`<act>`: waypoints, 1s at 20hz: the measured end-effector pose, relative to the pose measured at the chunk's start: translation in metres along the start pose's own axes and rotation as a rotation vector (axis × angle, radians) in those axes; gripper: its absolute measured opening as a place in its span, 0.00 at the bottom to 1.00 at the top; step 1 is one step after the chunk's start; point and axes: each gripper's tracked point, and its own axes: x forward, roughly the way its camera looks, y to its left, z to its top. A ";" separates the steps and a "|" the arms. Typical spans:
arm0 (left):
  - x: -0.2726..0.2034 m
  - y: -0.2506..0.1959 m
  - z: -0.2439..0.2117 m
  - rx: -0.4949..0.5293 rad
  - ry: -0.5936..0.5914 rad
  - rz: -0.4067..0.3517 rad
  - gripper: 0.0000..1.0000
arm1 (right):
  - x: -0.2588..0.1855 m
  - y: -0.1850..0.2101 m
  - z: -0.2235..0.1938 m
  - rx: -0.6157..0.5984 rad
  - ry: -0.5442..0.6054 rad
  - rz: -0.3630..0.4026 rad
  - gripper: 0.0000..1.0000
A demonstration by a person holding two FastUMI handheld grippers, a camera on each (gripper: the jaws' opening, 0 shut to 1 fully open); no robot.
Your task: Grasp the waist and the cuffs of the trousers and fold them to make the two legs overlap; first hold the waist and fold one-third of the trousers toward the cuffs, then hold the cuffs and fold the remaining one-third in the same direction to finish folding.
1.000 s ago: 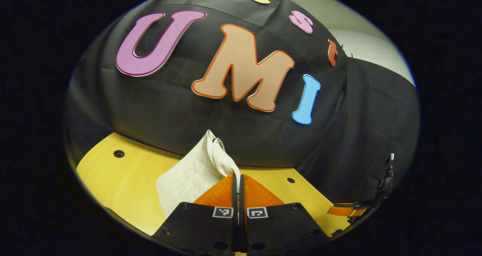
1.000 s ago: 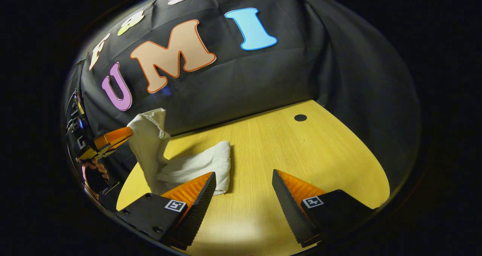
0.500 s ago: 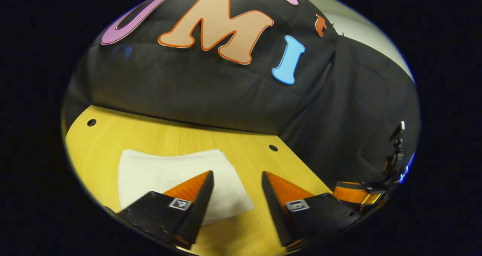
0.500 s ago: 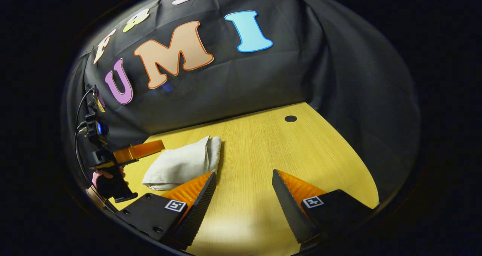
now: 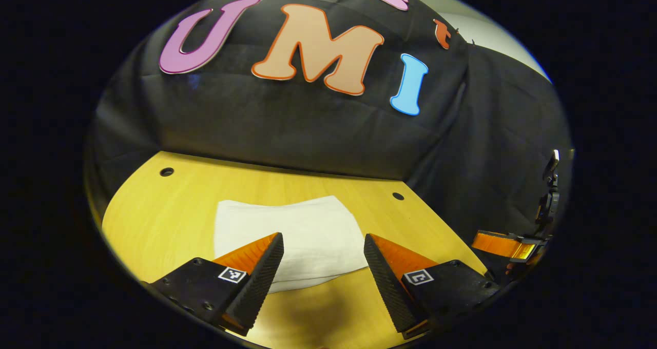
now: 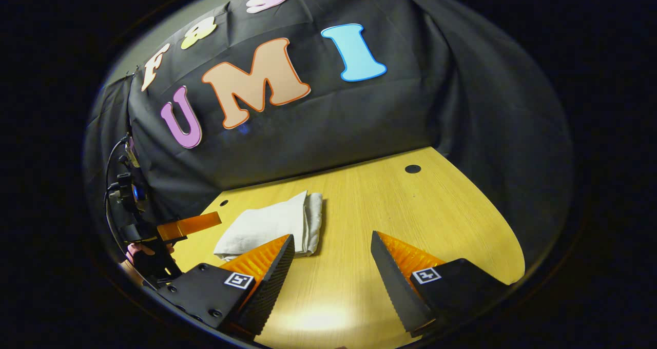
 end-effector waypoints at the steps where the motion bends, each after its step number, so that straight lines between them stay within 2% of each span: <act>1: -0.011 0.009 0.002 0.010 -0.006 0.028 0.95 | 0.000 0.008 0.000 -0.006 -0.002 0.019 0.96; 4: -0.040 0.034 0.001 0.030 -0.026 0.105 0.95 | -0.005 0.025 0.002 -0.036 -0.016 0.054 0.96; 9: -0.071 0.056 -0.019 -0.027 -0.033 0.181 0.95 | -0.011 0.039 0.004 -0.047 -0.049 0.071 0.96; 10: -0.075 0.060 -0.024 -0.036 -0.028 0.193 0.95 | -0.012 0.039 0.002 -0.049 -0.049 0.068 0.90; 11: -0.078 0.061 -0.028 -0.047 -0.023 0.199 0.95 | -0.014 0.038 0.003 -0.051 -0.053 0.065 0.96; 20: -0.082 0.064 -0.038 -0.047 -0.004 0.194 0.95 | -0.021 0.028 0.008 -0.062 -0.066 0.038 0.96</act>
